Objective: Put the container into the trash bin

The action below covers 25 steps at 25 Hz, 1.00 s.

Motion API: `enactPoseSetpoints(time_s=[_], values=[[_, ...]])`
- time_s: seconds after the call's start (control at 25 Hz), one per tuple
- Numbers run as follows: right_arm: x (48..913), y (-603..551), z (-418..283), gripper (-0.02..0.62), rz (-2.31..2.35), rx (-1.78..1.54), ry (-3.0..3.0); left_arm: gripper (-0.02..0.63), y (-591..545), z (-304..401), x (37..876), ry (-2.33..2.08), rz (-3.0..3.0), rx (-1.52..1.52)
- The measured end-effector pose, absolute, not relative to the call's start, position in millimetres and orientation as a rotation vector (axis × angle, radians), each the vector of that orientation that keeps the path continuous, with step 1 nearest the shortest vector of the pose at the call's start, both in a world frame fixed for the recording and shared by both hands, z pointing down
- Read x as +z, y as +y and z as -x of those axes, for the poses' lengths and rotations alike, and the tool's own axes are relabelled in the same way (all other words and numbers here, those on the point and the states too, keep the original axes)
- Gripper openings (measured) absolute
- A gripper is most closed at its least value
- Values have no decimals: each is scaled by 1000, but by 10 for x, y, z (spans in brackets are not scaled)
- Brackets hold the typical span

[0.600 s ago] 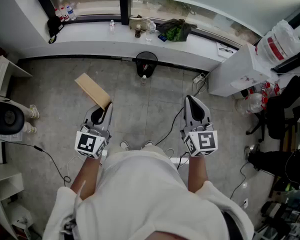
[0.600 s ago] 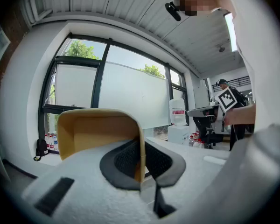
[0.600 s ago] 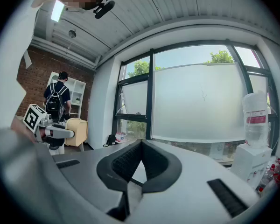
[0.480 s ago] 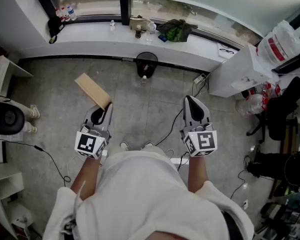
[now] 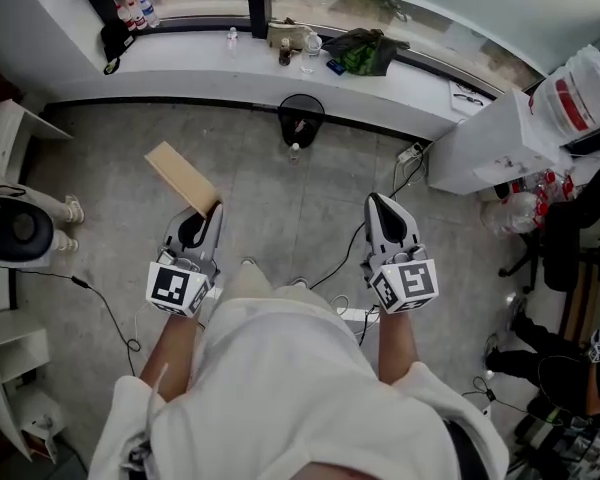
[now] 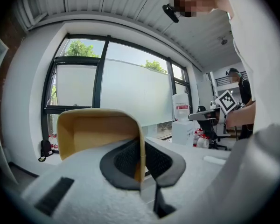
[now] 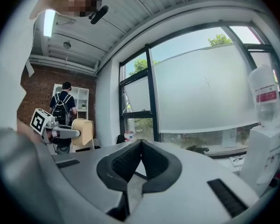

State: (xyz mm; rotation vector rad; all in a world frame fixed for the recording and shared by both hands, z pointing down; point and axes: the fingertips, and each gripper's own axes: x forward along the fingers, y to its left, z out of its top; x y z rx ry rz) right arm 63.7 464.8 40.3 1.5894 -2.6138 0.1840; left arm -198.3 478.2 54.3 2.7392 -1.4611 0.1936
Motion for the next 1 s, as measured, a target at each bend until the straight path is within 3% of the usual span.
enactPoseSetpoints(time_s=[0.32, 1.0], values=[[635, 3983, -460, 2, -1510, 253, -2590, 20, 3977, 2044, 857, -1422, -2702, 166], [692, 1386, -60, 2, -1631, 424, -2425, 20, 1394, 2040, 1302, -974, -2619, 145]])
